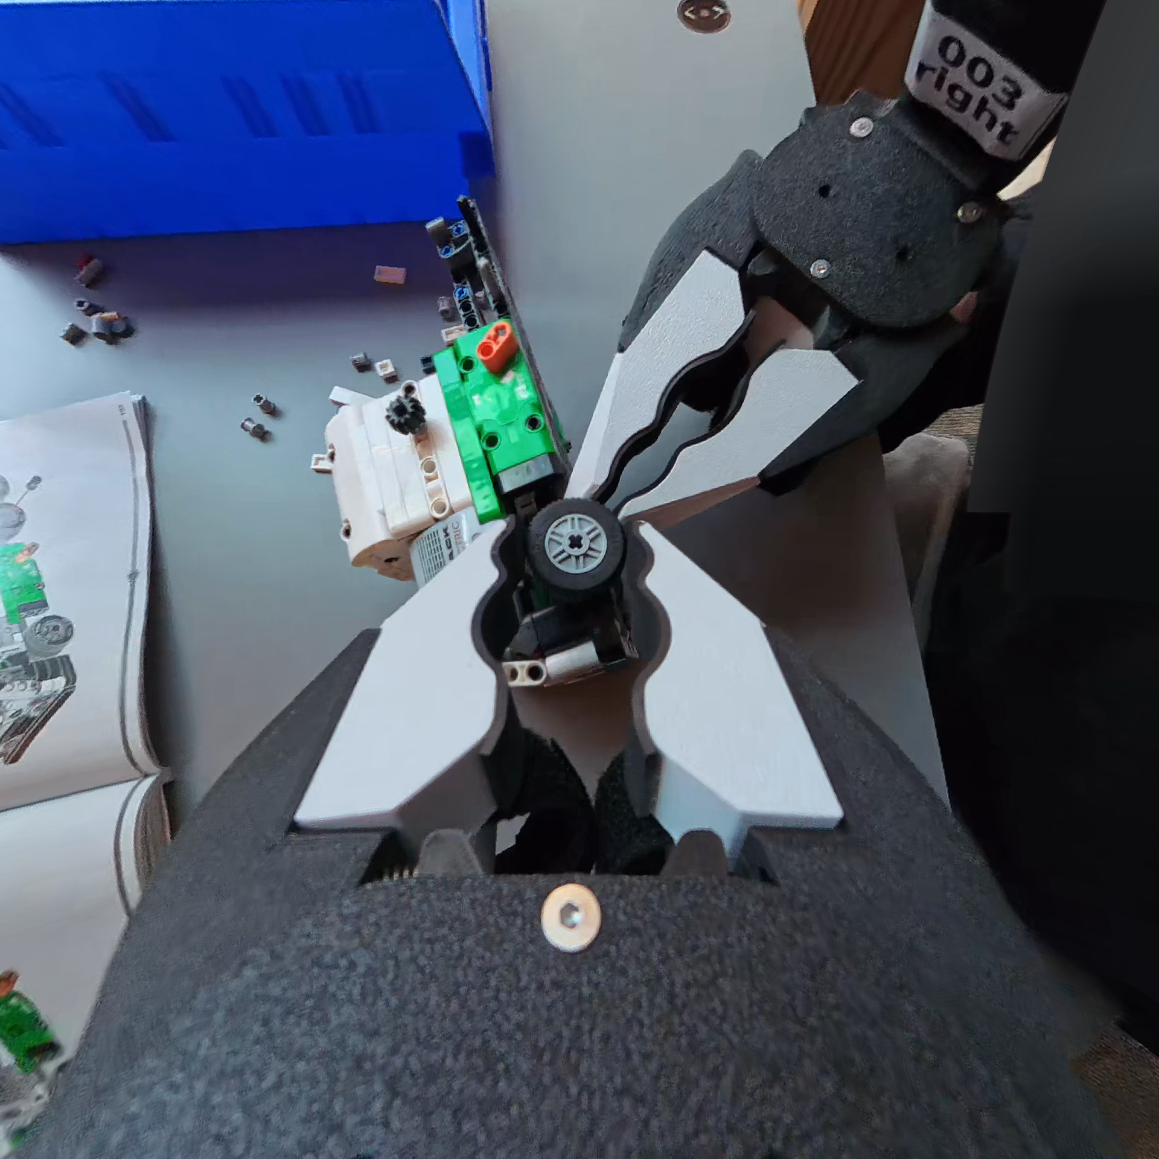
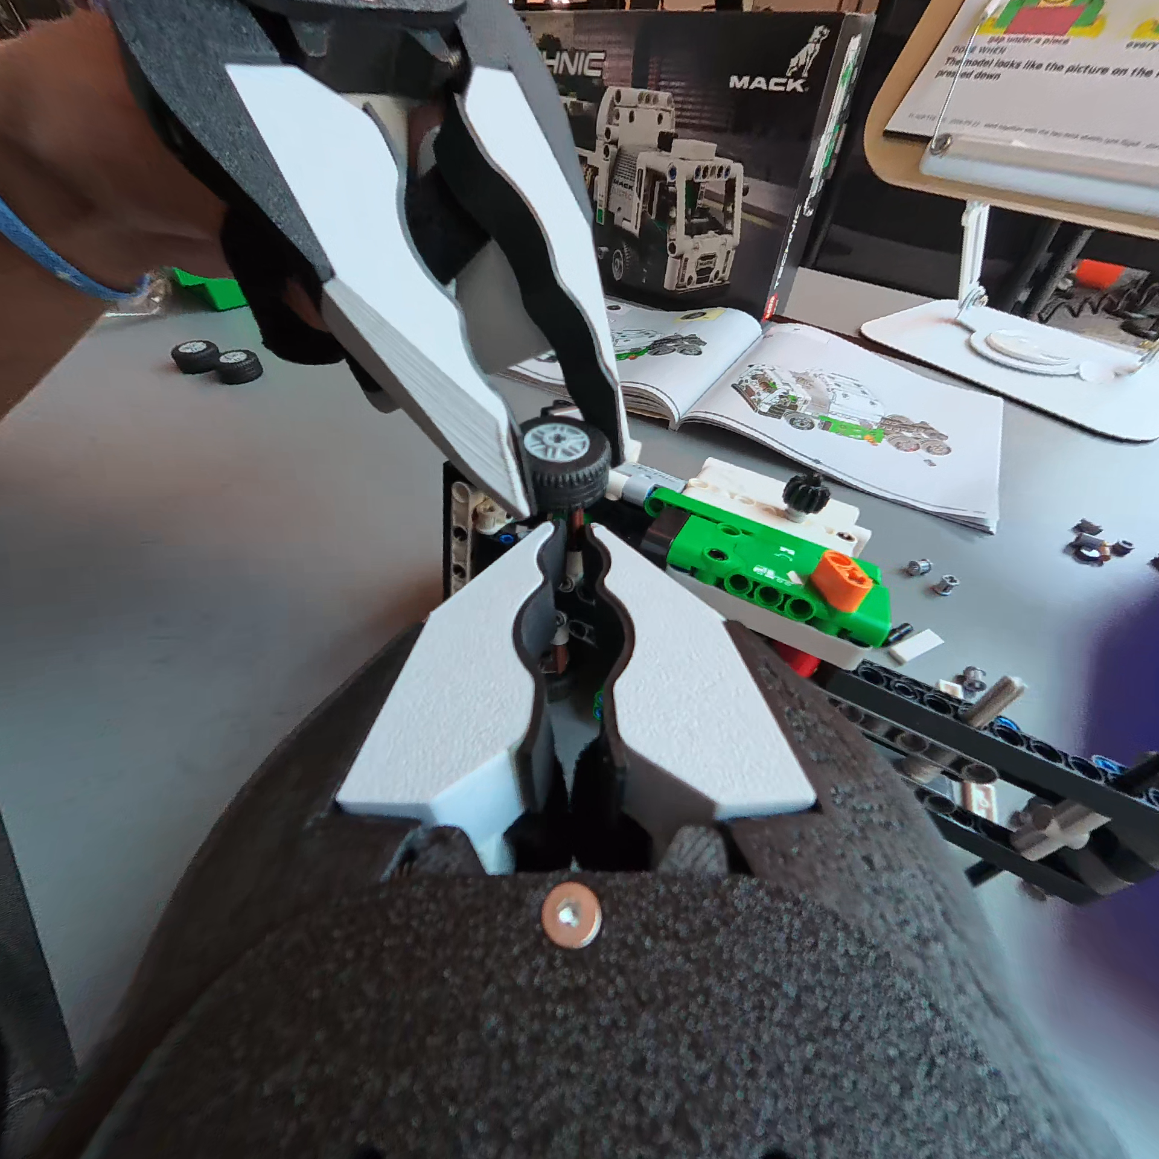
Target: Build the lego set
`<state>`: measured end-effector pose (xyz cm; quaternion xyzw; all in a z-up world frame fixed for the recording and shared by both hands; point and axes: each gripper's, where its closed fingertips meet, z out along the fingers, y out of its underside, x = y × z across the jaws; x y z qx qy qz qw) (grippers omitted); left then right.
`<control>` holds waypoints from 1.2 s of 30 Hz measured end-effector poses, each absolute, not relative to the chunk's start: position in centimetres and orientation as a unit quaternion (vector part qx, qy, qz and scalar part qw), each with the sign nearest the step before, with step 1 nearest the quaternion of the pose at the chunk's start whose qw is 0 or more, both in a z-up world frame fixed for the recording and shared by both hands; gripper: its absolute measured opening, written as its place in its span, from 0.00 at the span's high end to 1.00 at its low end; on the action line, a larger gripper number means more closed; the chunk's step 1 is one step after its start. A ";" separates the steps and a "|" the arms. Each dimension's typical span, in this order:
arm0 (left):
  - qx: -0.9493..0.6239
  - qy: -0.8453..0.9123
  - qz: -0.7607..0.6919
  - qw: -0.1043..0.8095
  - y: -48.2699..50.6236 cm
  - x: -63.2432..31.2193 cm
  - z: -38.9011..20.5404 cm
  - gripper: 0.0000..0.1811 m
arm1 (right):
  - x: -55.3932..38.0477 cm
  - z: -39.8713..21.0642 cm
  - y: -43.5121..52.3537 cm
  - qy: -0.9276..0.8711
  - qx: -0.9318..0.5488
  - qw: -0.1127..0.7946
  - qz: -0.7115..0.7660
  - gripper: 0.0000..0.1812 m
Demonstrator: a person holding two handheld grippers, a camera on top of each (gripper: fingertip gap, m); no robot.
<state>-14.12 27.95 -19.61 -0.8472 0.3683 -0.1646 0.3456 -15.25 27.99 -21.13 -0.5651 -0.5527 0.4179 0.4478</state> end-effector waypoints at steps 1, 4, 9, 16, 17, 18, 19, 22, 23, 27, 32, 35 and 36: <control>-0.843 0.372 -0.178 0.344 28.0 -13.9 -19.6 0.83 | -15.2 -21.1 28.0 -0.552 -0.566 0.444 0.422 0.98; -0.832 0.391 -0.195 0.343 28.2 -13.7 -19.7 0.83 | -15.2 -21.1 28.1 -0.547 -0.570 0.436 0.431 0.98; -0.811 0.427 -0.211 0.340 28.4 -13.9 -20.2 0.79 | -15.2 -21.2 28.0 -0.549 -0.569 0.435 0.431 0.98; -0.803 0.420 -0.248 0.343 28.0 -14.5 -20.2 0.83 | -15.3 -21.2 28.0 -0.548 -0.570 0.431 0.435 0.98; -0.804 0.415 -0.253 0.343 28.1 -14.6 -20.2 0.83 | -15.3 -21.2 28.0 -0.548 -0.570 0.431 0.435 0.98; -0.804 0.412 -0.261 0.341 28.1 -14.7 -20.1 0.84 | -15.3 -21.2 28.0 -0.548 -0.570 0.431 0.435 0.98; -0.803 0.411 -0.268 0.339 28.0 -14.6 -20.1 0.85 | -15.3 -21.2 28.0 -0.548 -0.570 0.431 0.435 0.98; -0.798 0.426 -0.241 0.352 28.0 -14.5 -20.1 0.87 | -15.3 -21.2 28.1 -0.546 -0.571 0.427 0.439 0.98; -0.795 0.434 -0.224 0.359 28.0 -14.5 -20.1 0.88 | -15.3 -21.1 28.1 -0.546 -0.572 0.426 0.440 0.98; -0.792 0.463 -0.153 0.366 28.0 -14.2 -20.3 0.88 | -15.0 -21.1 27.6 -0.549 -0.568 0.419 0.448 0.94; -0.775 0.502 -0.056 0.380 27.7 -14.2 -20.5 0.88 | -14.4 -20.8 27.8 -0.542 -0.566 0.422 0.456 0.95; -0.767 0.510 -0.017 0.390 27.7 -14.2 -20.5 0.88 | -14.6 -21.4 27.7 -0.548 -0.575 0.403 0.455 0.95; -0.768 0.508 -0.011 0.390 27.7 -14.2 -20.6 0.88 | -14.6 -21.4 27.7 -0.548 -0.575 0.402 0.455 0.95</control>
